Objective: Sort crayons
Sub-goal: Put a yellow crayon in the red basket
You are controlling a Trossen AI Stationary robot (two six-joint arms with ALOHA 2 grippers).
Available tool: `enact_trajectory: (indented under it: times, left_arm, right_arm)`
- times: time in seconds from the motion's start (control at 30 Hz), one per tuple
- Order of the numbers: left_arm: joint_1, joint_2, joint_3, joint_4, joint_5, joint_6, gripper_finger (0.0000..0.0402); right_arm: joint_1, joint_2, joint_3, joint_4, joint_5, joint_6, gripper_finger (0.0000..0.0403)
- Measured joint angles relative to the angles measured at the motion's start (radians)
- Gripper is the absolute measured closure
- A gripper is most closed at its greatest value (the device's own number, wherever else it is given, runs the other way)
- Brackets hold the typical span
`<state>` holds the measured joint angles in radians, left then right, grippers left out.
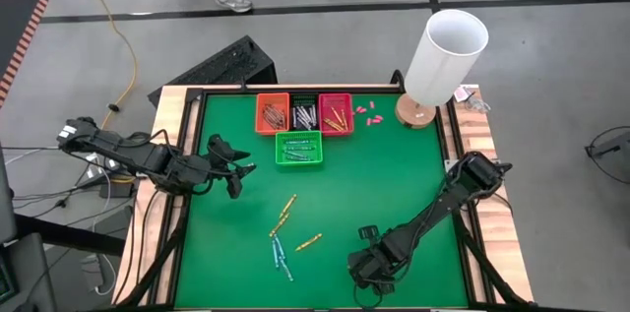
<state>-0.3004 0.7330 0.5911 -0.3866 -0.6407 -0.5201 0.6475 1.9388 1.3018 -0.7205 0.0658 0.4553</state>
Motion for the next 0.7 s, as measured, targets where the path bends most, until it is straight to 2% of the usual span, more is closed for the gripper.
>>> enact_trajectory:
  times: [0.13,0.33,0.7]
  left_arm:
    - [0.0,0.0,0.0,0.0,0.0,0.0,0.0204]
    - [0.0,0.0,0.0,0.001,0.002,-0.012,0.0204]
    - [0.0,0.0,0.0,0.0,0.003,-0.015,0.0204]
  right_arm:
    - [-0.021,0.006,0.04,-0.031,0.017,-0.02,0.04]
    - [-0.056,0.008,0.094,-0.098,0.15,-0.063,0.04]
    - [-0.114,0.005,0.116,-0.147,0.154,-0.142,0.04]
